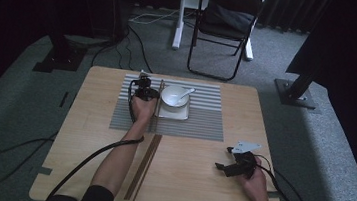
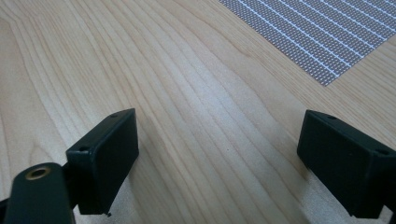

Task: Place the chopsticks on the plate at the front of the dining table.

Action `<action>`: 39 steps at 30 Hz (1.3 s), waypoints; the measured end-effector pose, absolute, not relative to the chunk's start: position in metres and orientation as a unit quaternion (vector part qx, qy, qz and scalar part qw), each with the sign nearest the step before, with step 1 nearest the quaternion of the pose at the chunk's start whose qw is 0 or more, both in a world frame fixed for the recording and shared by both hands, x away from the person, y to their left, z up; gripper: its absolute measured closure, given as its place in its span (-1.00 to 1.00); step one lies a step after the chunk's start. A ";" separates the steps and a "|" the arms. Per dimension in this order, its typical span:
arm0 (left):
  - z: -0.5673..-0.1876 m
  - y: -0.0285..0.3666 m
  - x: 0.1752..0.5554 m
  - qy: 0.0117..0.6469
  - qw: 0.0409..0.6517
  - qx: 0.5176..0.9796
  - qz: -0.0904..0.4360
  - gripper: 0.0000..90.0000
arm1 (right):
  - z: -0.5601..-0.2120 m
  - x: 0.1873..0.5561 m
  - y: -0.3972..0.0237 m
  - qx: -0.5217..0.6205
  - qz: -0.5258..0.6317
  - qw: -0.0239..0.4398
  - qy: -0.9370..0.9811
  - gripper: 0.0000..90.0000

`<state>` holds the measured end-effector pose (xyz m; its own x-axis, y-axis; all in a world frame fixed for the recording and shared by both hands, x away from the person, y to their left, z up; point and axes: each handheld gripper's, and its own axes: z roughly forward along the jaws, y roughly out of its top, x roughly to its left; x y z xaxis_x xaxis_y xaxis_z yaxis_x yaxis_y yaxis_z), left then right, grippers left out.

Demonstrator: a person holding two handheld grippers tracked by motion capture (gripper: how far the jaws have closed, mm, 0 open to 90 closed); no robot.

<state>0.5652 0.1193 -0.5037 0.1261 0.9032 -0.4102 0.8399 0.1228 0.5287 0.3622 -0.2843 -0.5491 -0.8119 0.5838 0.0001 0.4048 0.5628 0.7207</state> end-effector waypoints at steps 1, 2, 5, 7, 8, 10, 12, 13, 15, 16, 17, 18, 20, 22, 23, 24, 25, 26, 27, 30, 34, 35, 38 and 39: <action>-0.504 0.120 0.565 0.661 0.355 0.660 0.043 0.86 | -0.549 0.362 -0.284 0.282 0.373 0.120 0.876 -0.73; -0.505 0.121 0.566 0.662 0.355 0.659 0.042 0.86 | -0.549 0.362 -0.284 0.282 0.373 0.120 0.876 -0.73; -0.506 0.121 0.566 0.663 0.354 0.658 0.041 0.86 | -0.549 0.362 -0.284 0.282 0.373 0.120 0.876 -0.73; -0.507 0.121 0.567 0.663 0.354 0.658 0.039 0.87 | -0.549 0.362 -0.284 0.282 0.373 0.120 0.876 -0.73; -0.507 0.120 0.567 0.664 0.354 0.658 0.038 0.87 | -0.549 0.362 -0.284 0.282 0.373 0.120 0.876 -0.73; -0.508 0.120 0.567 0.665 0.353 0.657 0.037 0.86 | -0.549 0.362 -0.284 0.282 0.373 0.120 0.876 -0.73; -0.509 0.120 0.567 0.666 0.353 0.656 0.036 0.86 | -0.549 0.362 -0.284 0.282 0.373 0.120 0.876 -0.73; -0.510 0.120 0.567 0.666 0.352 0.657 0.035 0.86 | -0.549 0.362 -0.284 0.282 0.373 0.120 0.876 -0.73; -0.510 0.120 0.567 0.666 0.353 0.656 0.035 0.86 | -0.549 0.362 -0.284 0.282 0.373 0.120 0.876 -0.73; -0.510 0.119 0.567 0.666 0.354 0.656 0.035 0.86 | -0.549 0.362 -0.284 0.283 0.373 0.120 0.876 -0.73; -0.510 0.119 0.567 0.666 0.353 0.656 0.034 0.86 | -0.549 0.362 -0.284 0.282 0.373 0.120 0.876 -0.73; -0.510 0.119 0.567 0.666 0.353 0.656 0.034 0.86 | -0.549 0.362 -0.284 0.282 0.373 0.120 0.876 -0.73; -0.510 0.119 0.568 0.665 0.353 0.657 0.034 0.86 | -0.549 0.362 -0.284 0.283 0.373 0.120 0.876 -0.73; -0.511 0.119 0.568 0.666 0.354 0.656 0.032 0.86 | -0.549 0.362 -0.284 0.282 0.373 0.120 0.876 -0.73; -0.510 0.119 0.568 0.665 0.354 0.657 0.032 0.86 | -0.549 0.362 -0.284 0.283 0.373 0.120 0.876 -0.73; -0.510 0.119 0.568 0.666 0.354 0.656 0.032 0.86 | -0.549 0.362 -0.284 0.282 0.373 0.120 0.876 -0.73; -0.510 0.119 0.568 0.665 0.354 0.656 0.032 0.86 | -0.549 0.362 -0.284 0.282 0.373 0.120 0.876 -0.73; -0.510 0.119 0.568 0.665 0.355 0.656 0.032 0.86 | -0.549 0.362 -0.284 0.282 0.373 0.120 0.876 -0.73; -0.510 0.119 0.568 0.665 0.355 0.656 0.031 0.86 | -0.549 0.362 -0.284 0.282 0.373 0.120 0.876 -0.73; -0.510 0.118 0.568 0.666 0.357 0.655 0.030 0.86 | -0.549 0.362 -0.284 0.282 0.373 0.120 0.876 -0.73; -0.510 0.118 0.567 0.665 0.358 0.655 0.029 0.85 | -0.549 0.362 -0.284 0.282 0.373 0.120 0.876 -0.73; -0.510 0.118 0.567 0.665 0.358 0.655 0.029 0.85 | -0.549 0.362 -0.284 0.282 0.373 0.120 0.876 -0.73; -0.510 0.118 0.567 0.665 0.360 0.654 0.028 0.84 | -0.549 0.362 -0.284 0.282 0.373 0.120 0.876 -0.73; -0.510 0.118 0.566 0.665 0.361 0.654 0.028 0.84 | -0.549 0.362 -0.284 0.282 0.373 0.120 0.876 -0.73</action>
